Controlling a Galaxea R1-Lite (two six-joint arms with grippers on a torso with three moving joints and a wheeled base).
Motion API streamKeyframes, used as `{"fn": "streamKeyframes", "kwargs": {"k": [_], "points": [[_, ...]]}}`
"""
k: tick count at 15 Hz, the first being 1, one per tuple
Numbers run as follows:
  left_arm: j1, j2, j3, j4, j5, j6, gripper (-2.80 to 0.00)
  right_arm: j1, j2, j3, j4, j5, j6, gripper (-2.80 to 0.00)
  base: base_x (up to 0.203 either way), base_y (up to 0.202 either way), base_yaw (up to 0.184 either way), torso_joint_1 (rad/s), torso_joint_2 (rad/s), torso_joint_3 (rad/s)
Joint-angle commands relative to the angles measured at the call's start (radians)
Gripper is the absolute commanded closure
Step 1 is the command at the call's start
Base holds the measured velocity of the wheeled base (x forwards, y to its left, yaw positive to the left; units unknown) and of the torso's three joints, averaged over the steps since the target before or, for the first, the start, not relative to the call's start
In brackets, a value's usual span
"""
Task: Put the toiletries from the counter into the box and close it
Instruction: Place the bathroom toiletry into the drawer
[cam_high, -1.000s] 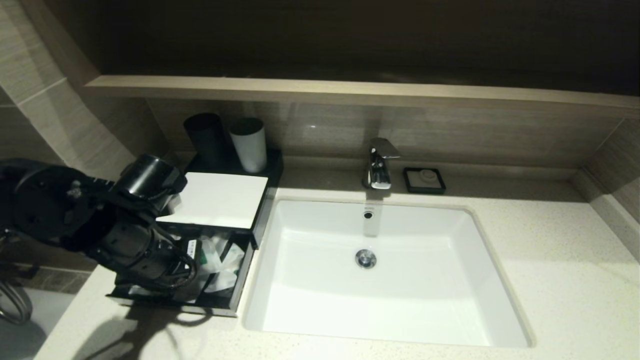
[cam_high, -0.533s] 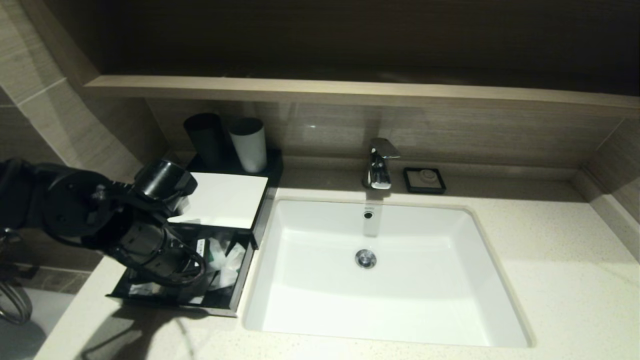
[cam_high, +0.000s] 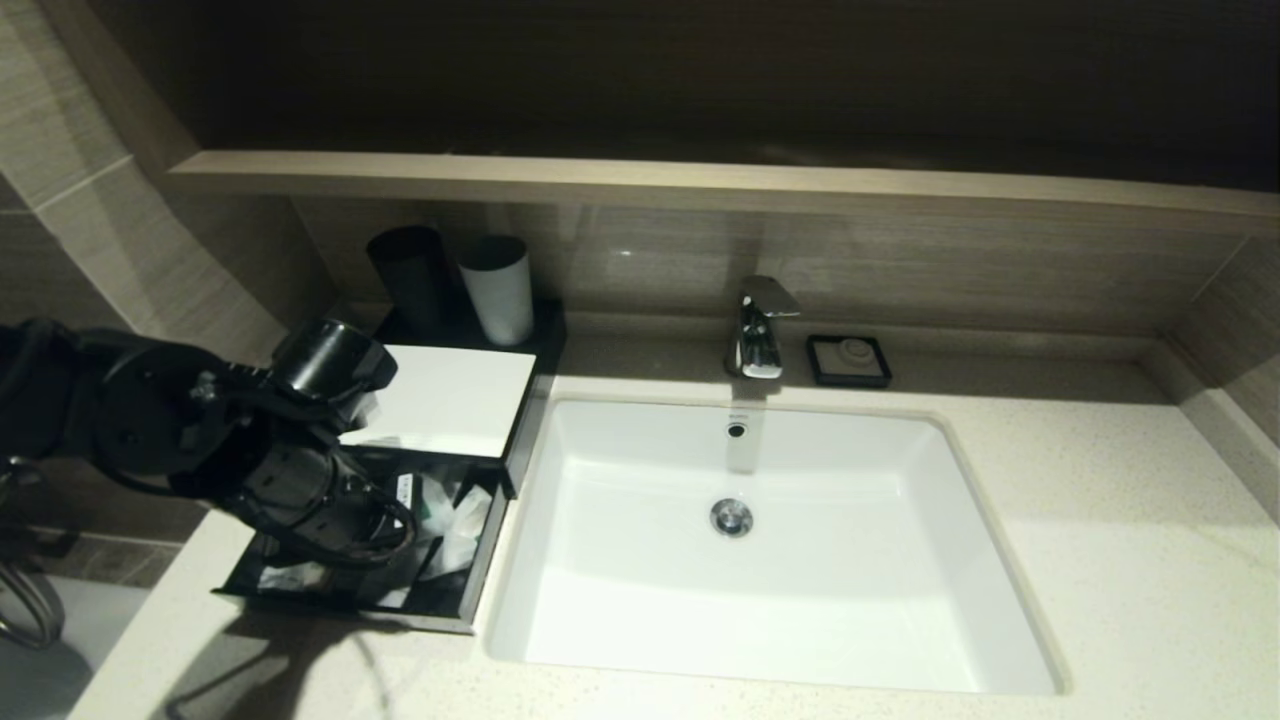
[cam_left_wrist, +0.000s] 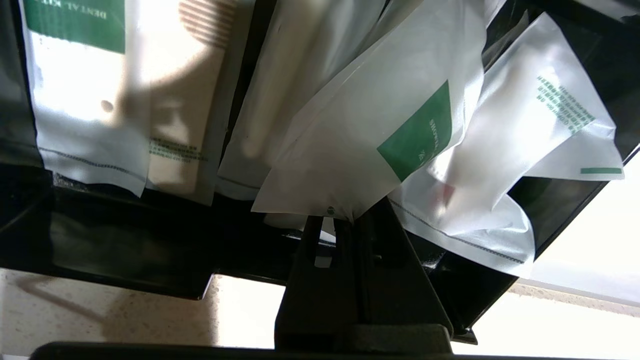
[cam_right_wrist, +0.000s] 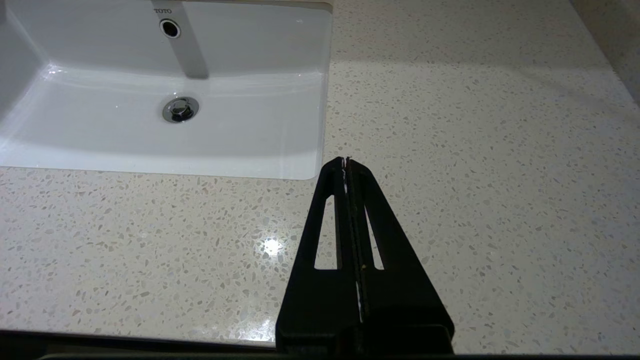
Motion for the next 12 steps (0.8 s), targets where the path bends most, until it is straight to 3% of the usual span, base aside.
{"fn": "streamKeyframes", "kwargs": {"k": [1,10,11,12], "points": [[-0.001,-0.022,0.01,0.005,0.001,-0.008,0.0,0.0,0.0,0.0,0.0,0.0,0.0,0.0,0.0,0.0,0.0,0.0,0.0,0.0],[-0.001,-0.03,0.031,0.017,0.001,-0.017,0.0,0.0,0.0,0.0,0.0,0.0,0.0,0.0,0.0,0.0,0.0,0.0,0.0,0.0],[-0.001,-0.027,0.031,0.017,0.0,-0.018,-2.8,0.001,0.0,0.0,0.0,0.0,0.0,0.0,0.0,0.0,0.0,0.0,0.0,0.0],[-0.003,-0.03,0.033,0.017,-0.001,-0.018,-2.8,0.0,0.0,0.0,0.0,0.0,0.0,0.0,0.0,0.0,0.0,0.0,0.0,0.0]]}}
